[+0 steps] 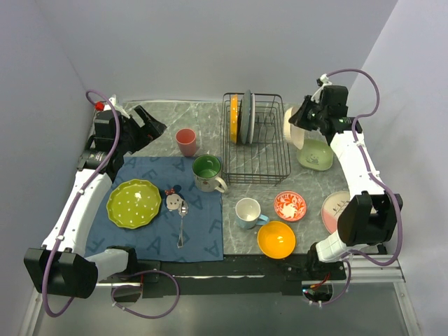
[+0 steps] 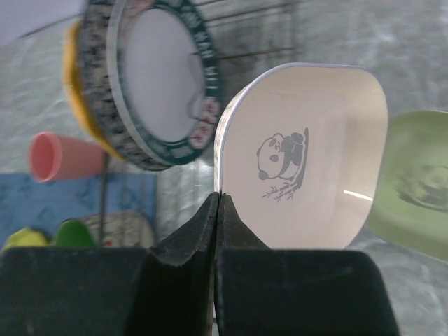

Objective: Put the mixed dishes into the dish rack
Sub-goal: Grab a plate with the right arm, then insert the plate into the dish rack

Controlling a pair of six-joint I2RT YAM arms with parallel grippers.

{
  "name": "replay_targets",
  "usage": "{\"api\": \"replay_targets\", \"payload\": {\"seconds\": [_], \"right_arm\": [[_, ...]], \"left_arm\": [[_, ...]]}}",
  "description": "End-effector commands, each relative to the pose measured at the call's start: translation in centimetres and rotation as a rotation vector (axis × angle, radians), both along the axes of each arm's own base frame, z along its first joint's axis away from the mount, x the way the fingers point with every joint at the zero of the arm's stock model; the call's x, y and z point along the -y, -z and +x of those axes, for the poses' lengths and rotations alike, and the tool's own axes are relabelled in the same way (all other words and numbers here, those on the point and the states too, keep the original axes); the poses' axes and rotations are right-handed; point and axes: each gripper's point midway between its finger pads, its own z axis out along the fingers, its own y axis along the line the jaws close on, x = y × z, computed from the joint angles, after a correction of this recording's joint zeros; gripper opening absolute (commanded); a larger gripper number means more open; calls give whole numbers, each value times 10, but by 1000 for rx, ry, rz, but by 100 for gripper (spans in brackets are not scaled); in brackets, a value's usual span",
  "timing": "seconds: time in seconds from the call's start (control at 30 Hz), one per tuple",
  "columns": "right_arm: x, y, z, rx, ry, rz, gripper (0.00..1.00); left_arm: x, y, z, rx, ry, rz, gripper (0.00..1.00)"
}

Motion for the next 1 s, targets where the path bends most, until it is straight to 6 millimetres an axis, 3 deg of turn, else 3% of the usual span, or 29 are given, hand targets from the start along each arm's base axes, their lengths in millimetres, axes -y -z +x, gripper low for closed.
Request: {"api": "replay_targets", "payload": {"seconds": [0.0,0.27,0.47,0.83,0.97], "right_arm": [[-28,-68,-2,197,-137,122,0],[-57,-98,-6,278,-286,253,0],[-70,-102,-4,277,-344,343,0],[-85,-81,6,225,-400,487,0],[-74,-64,19,188,-387,561,0]], "left_arm": [[-1,-18,-3,63,14,7,97],[-2,-17,-6,67,14,16,97],[-3,-17,-8,67,14,21,97],[-3,-17,-9,68,13,22,97],[-5,-18,-9,68,9,28,97]]}}
